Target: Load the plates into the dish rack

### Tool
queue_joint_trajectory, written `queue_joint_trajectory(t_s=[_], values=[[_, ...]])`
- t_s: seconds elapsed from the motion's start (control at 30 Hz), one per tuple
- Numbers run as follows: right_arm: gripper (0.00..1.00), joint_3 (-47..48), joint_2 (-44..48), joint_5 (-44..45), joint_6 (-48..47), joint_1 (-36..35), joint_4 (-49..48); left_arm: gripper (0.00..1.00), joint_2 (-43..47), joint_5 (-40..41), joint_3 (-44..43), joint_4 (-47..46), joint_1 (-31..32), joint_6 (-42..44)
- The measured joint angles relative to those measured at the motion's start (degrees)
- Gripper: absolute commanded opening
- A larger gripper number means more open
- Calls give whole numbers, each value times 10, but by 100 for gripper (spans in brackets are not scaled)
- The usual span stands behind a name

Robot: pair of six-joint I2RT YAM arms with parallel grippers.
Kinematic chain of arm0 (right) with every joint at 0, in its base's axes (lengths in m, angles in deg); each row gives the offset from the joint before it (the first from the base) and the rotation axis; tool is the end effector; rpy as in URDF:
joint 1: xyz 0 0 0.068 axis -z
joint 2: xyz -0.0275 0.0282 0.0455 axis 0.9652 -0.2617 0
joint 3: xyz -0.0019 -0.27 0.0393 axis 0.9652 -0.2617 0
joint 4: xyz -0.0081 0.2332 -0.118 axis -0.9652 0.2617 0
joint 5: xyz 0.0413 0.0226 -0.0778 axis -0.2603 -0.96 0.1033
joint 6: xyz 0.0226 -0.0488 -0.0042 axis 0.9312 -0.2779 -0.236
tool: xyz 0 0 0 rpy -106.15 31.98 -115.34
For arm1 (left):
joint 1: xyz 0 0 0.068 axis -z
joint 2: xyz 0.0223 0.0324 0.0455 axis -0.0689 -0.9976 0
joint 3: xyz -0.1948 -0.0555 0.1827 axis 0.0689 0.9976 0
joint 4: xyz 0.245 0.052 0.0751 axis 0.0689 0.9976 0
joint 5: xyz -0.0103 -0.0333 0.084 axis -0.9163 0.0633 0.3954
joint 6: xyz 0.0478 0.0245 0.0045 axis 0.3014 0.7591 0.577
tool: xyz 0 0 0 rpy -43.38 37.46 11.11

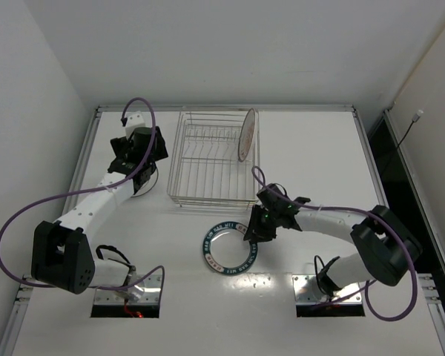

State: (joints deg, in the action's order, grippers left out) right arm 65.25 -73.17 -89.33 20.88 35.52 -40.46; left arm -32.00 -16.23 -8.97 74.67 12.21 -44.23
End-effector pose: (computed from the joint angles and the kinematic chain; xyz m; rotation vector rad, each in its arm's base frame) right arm 0.1769 0.1552 0.1300 0.4469 2.8869 0.7425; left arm 0.2888 -0.0626 0.2912 -0.5045 1.9478 0.1875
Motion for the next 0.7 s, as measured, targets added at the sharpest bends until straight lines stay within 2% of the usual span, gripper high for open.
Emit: queue_joint_trajectory(t_s=[0.1, 0.13, 0.2, 0.33, 0.53, 0.67, 0.7], values=[[36, 16, -4, 7, -9, -10, 30, 100, 0, 0, 0, 0, 0, -1], [48, 23, -6, 13, -9, -16, 43, 100, 0, 1, 0, 0, 0, -1], [55, 35, -4, 22, -11, -38, 69, 100, 0, 1, 0, 0, 0, -1], [56, 40, 21, 49, 1, -86, 119, 100, 0, 1, 0, 1, 0, -1], [56, 16, 179, 104, 47, -96, 146, 98, 0, -10, 0, 1, 0, 0], [57, 10, 231, 122, 66, -84, 160, 83, -5, -31, 0, 0, 0, 8], [57, 10, 229, 125, 69, -82, 163, 75, -8, -38, 0, -2, 1, 10]])
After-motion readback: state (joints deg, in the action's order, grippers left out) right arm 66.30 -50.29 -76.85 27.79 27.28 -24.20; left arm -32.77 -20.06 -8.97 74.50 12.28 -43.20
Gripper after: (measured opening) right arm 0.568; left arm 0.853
